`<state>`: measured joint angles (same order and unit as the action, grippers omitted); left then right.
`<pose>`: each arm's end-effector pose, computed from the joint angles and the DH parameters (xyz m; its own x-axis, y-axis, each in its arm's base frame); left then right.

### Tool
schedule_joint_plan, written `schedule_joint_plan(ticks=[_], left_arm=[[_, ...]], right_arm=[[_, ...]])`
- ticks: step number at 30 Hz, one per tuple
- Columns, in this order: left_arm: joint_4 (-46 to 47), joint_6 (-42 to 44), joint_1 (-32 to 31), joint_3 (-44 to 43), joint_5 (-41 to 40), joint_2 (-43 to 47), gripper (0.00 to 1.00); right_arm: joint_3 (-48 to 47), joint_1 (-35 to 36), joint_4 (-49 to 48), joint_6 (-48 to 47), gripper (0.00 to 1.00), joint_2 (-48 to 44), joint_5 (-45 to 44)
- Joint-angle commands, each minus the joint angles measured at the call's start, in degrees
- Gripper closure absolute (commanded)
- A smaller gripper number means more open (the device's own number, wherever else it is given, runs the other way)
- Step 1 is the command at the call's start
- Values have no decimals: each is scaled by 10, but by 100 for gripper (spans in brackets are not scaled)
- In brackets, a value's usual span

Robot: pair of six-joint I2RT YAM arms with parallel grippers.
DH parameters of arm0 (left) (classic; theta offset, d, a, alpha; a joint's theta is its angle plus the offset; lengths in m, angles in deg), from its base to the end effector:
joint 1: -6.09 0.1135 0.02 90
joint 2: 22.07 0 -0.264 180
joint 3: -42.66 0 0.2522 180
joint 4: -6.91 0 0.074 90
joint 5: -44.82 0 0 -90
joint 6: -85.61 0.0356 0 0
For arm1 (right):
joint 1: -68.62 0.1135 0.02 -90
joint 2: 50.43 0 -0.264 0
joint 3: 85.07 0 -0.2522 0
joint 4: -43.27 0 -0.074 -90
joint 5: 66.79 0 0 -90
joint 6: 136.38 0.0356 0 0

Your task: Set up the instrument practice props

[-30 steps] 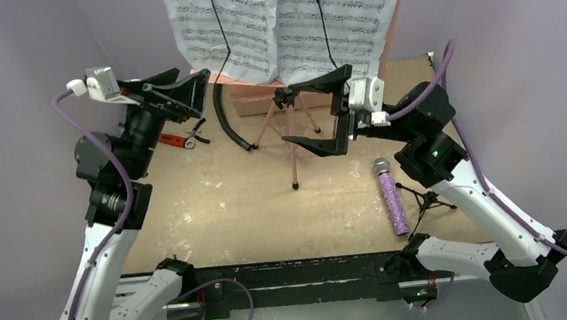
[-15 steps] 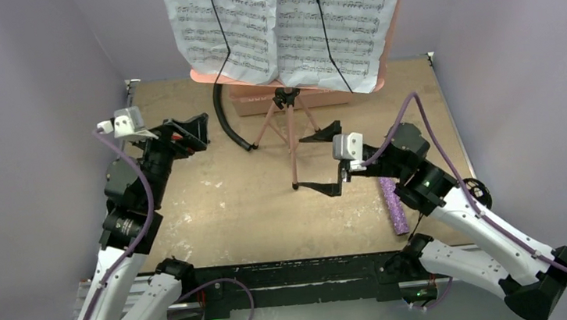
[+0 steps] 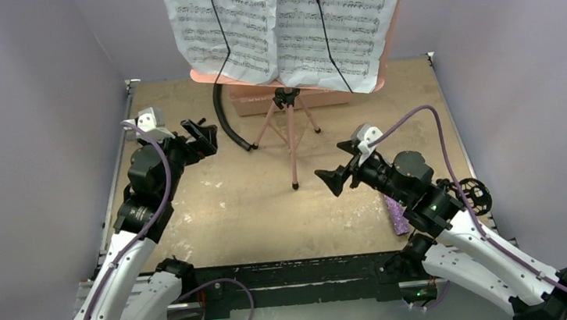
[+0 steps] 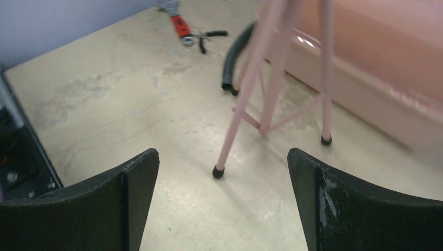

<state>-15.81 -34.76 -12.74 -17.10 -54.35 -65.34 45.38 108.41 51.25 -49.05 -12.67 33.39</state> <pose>0.1704 -0.0521 0.3542 -0.1739 -0.4680 -0.8664 0.0936 0.8680 -0.4877 0.1243 0.1117 0.3339 0.0867 0.0125 -0.9962 -0.7622 0.6447 -0.0582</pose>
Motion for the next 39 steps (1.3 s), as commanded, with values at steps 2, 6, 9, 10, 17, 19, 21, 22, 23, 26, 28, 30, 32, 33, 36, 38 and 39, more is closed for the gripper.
schedule_joint_plan(ticks=[2,6,9,10,17,19,21,22,23,26,28,30,32,33,36,38,39], left_arm=[[36,-14,-2,2,10,-17,1],[41,-22,-2,0,14,-34,1],[44,-25,-2,-2,22,-46,1],[48,-22,-2,-2,29,-50,1],[102,24,-3,14,167,-78,1],[124,25,-2,32,211,-79,2],[141,18,-2,51,240,-79,3],[147,16,-3,60,256,-80,3],[149,15,-4,66,266,-80,3],[146,25,-11,81,289,-81,4],[154,35,-23,91,302,-81,4],[174,45,-42,104,317,-83,4],[182,64,-70,112,327,-87,4],[183,78,-85,112,330,-91,4],[173,126,-143,104,327,-111,4],[166,153,-193,90,313,-133,4],[163,166,-216,82,302,-146,4]], right_arm=[[-13,1,63,182,5,7,-228],[-62,0,148,239,4,57,-337],[-108,1,228,298,2,107,-409],[-124,0,253,314,2,122,-426],[-172,-8,309,343,2,178,-445],[-169,-22,310,346,2,175,-436],[-163,-53,305,344,2,170,-417],[-160,-75,300,339,2,167,-398],[-156,-99,295,335,2,164,-377],[-151,-168,279,334,2,161,-323],[-151,-191,267,335,2,166,-294],[-157,-205,264,343,2,177,-274],[-164,-217,260,351,2,187,-262],[-167,-220,260,358,2,192,-258],[-178,-235,257,371,2,204,-238],[-190,-244,262,381,2,210,-230],[-196,-247,263,385,2,212,-227]])
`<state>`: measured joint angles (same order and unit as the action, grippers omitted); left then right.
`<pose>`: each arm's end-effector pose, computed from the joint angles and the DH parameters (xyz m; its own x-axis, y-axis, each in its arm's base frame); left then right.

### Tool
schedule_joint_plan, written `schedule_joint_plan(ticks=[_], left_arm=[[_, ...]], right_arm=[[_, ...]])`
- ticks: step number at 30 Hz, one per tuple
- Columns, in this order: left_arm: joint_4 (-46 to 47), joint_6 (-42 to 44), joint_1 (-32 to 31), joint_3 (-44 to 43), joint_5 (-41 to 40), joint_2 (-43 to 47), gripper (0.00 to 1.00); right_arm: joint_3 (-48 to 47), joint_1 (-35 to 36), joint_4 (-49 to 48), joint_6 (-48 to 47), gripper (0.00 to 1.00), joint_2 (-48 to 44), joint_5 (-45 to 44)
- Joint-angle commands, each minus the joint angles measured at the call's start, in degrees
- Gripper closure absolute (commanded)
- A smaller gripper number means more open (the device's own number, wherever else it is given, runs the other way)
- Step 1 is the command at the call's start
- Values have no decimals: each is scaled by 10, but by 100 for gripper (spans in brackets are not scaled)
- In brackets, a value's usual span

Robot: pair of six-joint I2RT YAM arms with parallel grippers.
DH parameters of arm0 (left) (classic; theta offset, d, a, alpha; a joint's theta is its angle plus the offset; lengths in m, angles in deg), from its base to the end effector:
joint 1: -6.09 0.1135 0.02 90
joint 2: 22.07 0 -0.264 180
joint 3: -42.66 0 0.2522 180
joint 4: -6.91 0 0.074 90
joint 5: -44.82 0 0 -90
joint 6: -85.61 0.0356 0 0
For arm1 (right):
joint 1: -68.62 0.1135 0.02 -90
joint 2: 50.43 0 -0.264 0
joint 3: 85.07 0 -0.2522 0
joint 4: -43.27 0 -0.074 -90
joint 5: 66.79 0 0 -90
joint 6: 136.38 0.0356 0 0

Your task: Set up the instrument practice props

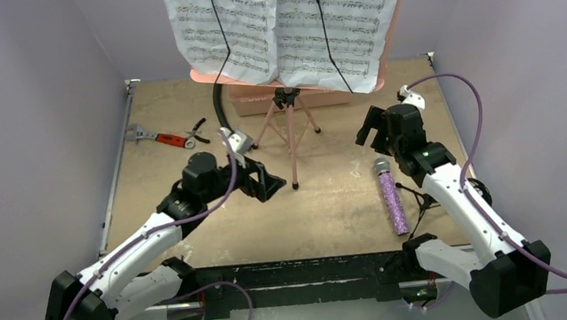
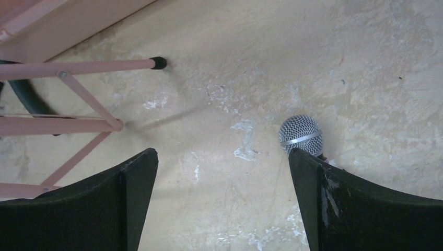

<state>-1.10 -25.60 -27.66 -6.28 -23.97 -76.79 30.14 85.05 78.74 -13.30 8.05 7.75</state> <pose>0.1779 -0.1343 0.2781 -0.4778 -0.0864 -0.8742 0.6835 0.5886 -0.4318 0.2206 0.0552 0.3135 -0.4185 0.4250 -0.8026 0.2137 0.9050 0.3678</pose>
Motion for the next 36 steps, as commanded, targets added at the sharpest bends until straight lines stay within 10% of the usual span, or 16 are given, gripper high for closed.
schedule_joint_plan(ticks=[1,12,36], left_arm=[[15,87,-88,-34,-13,-46,4],[81,191,-242,-165,-88,-265,5],[256,219,-322,-559,38,-723,19]], right_arm=[[-49,-15,-11,29,2,7,32],[-65,-75,0,35,2,-5,64],[-261,-97,121,79,2,-1,144]])
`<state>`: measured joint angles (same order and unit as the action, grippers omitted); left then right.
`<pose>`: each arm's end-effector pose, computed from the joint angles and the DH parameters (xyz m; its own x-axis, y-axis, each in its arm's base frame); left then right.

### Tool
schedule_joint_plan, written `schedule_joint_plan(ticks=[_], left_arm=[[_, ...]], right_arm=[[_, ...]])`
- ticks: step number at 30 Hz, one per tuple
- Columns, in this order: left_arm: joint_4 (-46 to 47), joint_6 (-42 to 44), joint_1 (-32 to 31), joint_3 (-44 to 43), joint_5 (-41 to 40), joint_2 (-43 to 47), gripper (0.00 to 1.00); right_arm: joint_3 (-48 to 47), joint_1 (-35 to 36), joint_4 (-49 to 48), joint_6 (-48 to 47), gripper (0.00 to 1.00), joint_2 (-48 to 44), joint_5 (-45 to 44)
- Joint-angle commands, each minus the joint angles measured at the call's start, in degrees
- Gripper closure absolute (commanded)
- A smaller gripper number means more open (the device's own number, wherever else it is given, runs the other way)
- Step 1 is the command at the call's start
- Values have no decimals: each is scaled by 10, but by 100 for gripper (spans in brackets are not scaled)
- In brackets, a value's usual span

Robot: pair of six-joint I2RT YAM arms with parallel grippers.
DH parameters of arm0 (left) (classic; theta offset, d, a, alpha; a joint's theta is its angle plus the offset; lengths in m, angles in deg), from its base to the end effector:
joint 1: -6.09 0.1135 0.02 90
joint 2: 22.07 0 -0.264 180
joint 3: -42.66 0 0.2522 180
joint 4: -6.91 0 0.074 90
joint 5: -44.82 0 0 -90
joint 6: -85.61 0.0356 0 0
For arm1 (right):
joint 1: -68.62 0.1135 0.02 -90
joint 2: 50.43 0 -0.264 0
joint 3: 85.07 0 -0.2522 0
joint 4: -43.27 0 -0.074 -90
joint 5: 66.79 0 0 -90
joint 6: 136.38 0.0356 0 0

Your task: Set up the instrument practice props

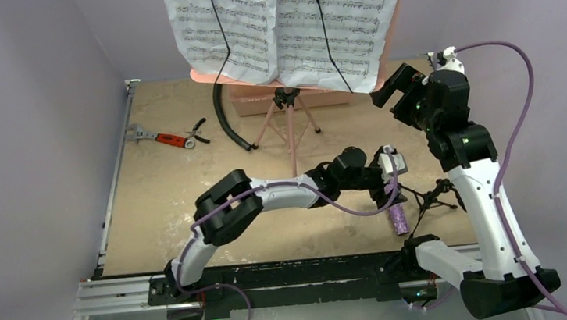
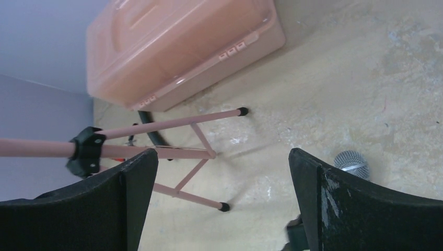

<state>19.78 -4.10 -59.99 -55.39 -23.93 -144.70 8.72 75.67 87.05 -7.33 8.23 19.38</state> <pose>0.1896 -0.4592 0.2092 -0.0773 0.1858 -0.9795 0.9963 0.0525 -0.0686 0.2101 0.0236 0.4250 -0.2525 0.6022 -0.7574 0.1291 0.7967 0.5904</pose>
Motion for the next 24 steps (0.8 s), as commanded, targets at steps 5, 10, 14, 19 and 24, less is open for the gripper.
schedule_joint_plan(ticks=[5,10,14,19,24], left_arm=[[65,-25,-2,-152,44,-118,24],[78,-19,-7,-252,81,-188,25],[94,-22,-12,-311,108,-225,26],[140,-38,-20,-327,129,-246,29],[129,-13,-24,-307,180,-234,31]], right_arm=[[-69,-4,47,52,3,-15,58],[-78,-3,48,57,4,-18,76],[-84,-4,49,53,4,-17,75],[-86,-3,46,51,6,-16,73],[-90,-4,45,54,6,-18,74]])
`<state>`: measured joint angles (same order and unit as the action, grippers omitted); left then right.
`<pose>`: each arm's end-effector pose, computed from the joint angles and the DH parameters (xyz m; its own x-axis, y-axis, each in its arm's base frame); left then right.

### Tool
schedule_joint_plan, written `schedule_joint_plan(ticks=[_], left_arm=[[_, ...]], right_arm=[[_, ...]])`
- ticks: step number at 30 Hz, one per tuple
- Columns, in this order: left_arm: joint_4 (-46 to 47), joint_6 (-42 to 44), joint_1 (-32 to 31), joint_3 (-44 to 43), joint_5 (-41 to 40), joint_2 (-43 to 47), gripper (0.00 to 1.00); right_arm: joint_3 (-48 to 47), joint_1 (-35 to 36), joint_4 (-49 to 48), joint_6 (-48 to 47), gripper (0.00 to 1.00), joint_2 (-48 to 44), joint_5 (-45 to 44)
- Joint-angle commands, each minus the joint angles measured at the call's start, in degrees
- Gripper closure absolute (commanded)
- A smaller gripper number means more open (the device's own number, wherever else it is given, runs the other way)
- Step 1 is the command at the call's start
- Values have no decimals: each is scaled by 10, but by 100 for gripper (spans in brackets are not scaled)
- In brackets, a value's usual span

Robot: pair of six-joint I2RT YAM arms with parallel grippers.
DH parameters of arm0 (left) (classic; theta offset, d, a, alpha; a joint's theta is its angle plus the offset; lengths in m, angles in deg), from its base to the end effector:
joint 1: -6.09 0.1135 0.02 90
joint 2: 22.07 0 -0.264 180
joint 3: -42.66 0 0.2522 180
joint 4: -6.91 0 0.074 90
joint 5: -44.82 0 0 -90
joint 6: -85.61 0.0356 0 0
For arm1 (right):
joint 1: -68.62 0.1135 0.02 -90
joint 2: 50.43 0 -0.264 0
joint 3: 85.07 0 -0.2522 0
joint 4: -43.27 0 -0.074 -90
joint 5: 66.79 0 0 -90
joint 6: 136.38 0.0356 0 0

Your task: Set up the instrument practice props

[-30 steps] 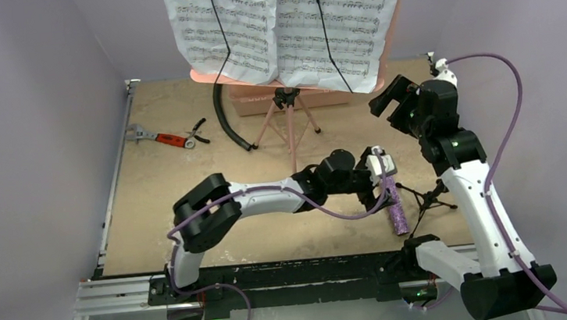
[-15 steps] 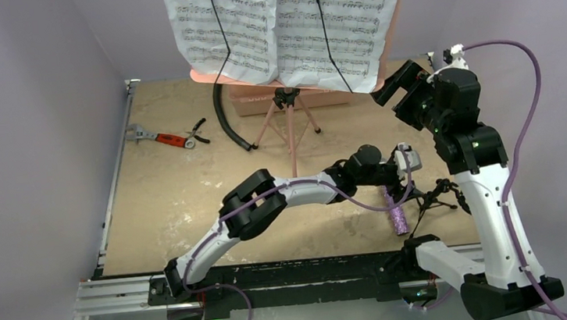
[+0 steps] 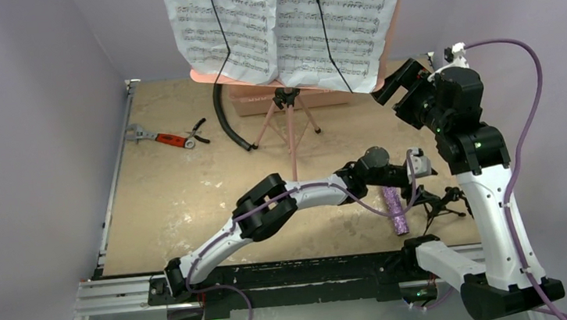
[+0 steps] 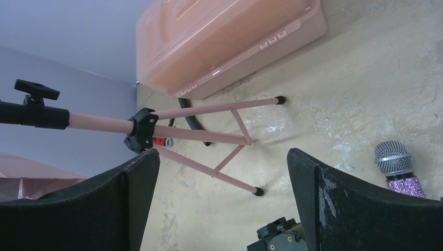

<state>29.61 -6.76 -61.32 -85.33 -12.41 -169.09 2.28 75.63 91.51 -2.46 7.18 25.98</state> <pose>0.2064 -0.5462 0.1816 -0.0161 -0.0518 -0.9985 0.9840 -0.1780 -0.0067 0.1901 0.0251 0.4562 -0.2802 0.6636 -0.6936 0.0358 0.7293 0.6833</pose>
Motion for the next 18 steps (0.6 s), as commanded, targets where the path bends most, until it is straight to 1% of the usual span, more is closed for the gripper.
schedule_joint_plan(ticks=[1,4,6,7,11,16,18], left_arm=[[16,35,-11,7,69,22,29],[-14,114,-10,74,72,65,20],[-19,137,-11,103,73,81,16],[-20,141,-11,107,81,82,15],[-4,126,-23,84,87,67,13],[13,100,-37,30,52,33,12],[33,82,-42,11,40,20,12]], right_arm=[[-27,-3,-2,7,6,-8,10],[-31,-3,-8,13,6,-9,12],[-35,-3,-12,18,6,-9,15],[-36,-3,-15,20,6,-10,18],[-41,-3,-22,28,7,-5,32],[-54,-3,-24,32,7,-3,45],[-52,-3,-25,35,7,-4,48]])
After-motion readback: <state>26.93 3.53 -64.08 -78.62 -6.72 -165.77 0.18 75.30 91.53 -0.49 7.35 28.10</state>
